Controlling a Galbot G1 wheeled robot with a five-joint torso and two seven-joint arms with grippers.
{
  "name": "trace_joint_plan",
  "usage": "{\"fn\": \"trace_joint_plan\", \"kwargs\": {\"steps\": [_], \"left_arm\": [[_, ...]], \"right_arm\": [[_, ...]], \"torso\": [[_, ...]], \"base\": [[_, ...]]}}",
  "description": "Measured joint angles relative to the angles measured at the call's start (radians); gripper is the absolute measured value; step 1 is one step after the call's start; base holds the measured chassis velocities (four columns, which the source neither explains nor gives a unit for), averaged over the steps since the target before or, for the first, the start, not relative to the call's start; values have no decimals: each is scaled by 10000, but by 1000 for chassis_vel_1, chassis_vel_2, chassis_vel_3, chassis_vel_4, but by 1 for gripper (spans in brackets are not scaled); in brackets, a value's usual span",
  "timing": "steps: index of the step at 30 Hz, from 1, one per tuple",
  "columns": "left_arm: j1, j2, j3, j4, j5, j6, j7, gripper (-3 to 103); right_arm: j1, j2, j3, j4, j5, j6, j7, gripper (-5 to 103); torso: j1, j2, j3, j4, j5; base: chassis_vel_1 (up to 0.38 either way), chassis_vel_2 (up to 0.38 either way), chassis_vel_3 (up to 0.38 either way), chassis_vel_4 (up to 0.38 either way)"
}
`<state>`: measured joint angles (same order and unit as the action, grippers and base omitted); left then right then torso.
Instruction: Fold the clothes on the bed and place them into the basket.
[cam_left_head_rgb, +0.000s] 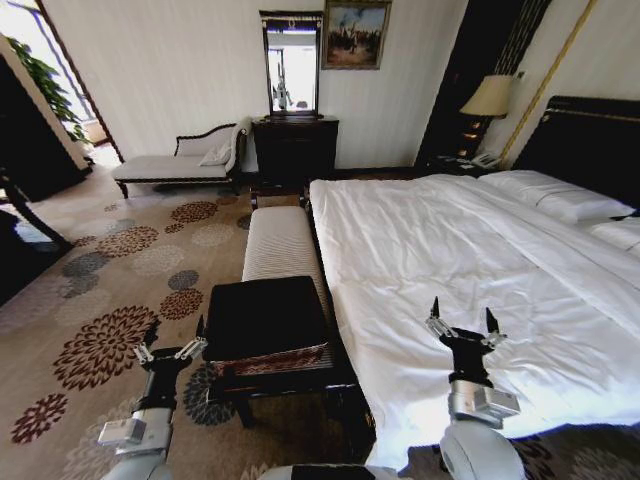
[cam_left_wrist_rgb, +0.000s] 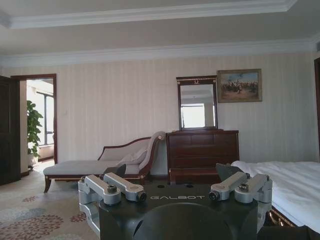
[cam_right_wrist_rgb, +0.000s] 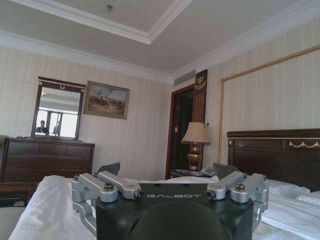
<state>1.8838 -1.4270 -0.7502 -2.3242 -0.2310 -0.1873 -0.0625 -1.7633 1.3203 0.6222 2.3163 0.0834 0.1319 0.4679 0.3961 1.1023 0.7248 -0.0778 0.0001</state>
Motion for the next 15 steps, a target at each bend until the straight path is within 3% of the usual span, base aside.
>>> {"fn": "trace_joint_plan", "kwargs": {"steps": [15], "left_arm": [[-46,9,-1,31,-30,8,-1,100]], "right_arm": [[67,-4,-59,-82,28,32,-30,100]], "torso": [[0,-1,0,-1,-1]], "base": [[0,0,0,0]]}}
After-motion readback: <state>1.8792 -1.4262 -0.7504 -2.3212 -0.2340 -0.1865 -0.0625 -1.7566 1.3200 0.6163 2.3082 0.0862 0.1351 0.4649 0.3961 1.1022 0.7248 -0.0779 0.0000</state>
